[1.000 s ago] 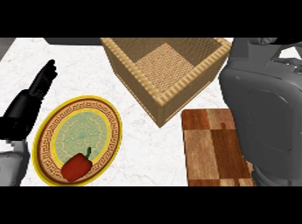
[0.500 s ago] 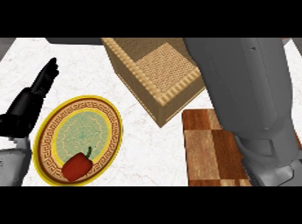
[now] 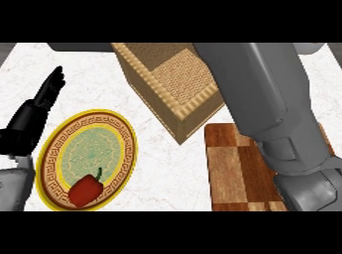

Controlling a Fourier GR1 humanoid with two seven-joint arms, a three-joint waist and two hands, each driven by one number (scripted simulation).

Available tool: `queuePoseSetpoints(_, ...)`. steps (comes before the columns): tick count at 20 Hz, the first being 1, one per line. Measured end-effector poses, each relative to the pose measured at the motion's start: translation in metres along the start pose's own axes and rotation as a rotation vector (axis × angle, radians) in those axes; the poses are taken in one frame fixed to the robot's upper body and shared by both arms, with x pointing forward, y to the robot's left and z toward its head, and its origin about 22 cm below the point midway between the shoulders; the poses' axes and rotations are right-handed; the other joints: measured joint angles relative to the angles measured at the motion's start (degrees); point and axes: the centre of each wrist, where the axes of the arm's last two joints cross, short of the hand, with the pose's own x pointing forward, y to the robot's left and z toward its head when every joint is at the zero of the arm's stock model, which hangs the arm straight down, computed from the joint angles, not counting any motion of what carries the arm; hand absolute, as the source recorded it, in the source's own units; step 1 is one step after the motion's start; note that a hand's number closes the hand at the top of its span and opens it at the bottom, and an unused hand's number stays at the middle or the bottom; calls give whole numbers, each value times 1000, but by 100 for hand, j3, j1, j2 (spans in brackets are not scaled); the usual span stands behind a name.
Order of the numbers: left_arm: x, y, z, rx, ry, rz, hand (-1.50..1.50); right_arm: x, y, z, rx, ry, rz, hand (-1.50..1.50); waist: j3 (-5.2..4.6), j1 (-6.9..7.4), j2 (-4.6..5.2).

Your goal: Pick the tomato from the cutting board and place it in the basket

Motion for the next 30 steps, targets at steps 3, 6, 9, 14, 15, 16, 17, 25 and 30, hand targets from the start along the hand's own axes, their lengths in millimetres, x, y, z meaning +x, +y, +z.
queuePoseSetpoints(3, -2, 0, 0, 5, 4, 1, 0, 0, 2, -6, 7, 15, 76, 150, 2, -26, -9)
queuePoseSetpoints(6, -1, 3, 2, 5, 3, -3, 0, 2, 7, -10, 49, 21, 120, -150, 4, -12, -11)
queuePoseSetpoints(9, 1, 2, 6, 4, 3, 0, 0, -1, 10, -15, 103, 24, 112, -150, 6, -10, -16)
queuePoseSetpoints(14, 7, 3, 6, 8, 1, -7, 0, 2, 10, -15, 157, 18, 56, -150, 7, -11, -12)
queuePoseSetpoints(15, 7, 3, 4, 7, 0, -8, 0, 4, 11, -14, 151, 14, 41, -150, 7, -5, -7)
queuePoseSetpoints(16, 8, 0, 4, 3, -4, -6, 0, 4, 11, -13, 139, 7, 19, -150, 7, -4, -6)
queuePoseSetpoints(17, 8, -2, 3, 6, -2, -5, 0, 4, 9, -13, 123, 0, -13, -150, 7, -16, -6)
queuePoseSetpoints(25, 3, 7, 7, 18, 12, -2, 0, -15, -26, -24, -139, 42, -371, -150, 8, -50, -19)
queuePoseSetpoints(30, -1, 8, 9, 27, 26, 0, 0, -45, -47, -35, -302, 88, -509, -150, 12, -180, -57)
